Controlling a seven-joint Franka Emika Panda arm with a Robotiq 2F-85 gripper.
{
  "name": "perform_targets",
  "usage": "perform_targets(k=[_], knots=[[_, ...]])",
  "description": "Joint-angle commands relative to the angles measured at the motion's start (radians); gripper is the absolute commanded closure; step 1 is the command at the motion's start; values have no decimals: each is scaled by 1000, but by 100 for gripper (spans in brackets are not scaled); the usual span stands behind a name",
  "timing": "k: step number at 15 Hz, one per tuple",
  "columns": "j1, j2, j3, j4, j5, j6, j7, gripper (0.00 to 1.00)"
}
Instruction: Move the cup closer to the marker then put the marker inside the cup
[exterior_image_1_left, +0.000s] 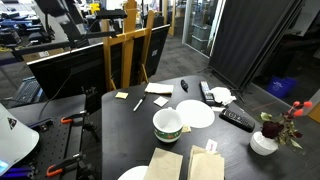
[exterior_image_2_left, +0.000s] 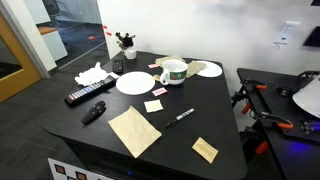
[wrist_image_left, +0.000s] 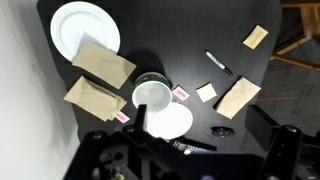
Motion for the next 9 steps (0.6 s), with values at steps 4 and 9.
perform_targets(k=[4, 9], knots=[[89, 229, -58, 35, -14, 154, -229, 0], [103, 387, -69, 51, -24, 270, -345, 0]])
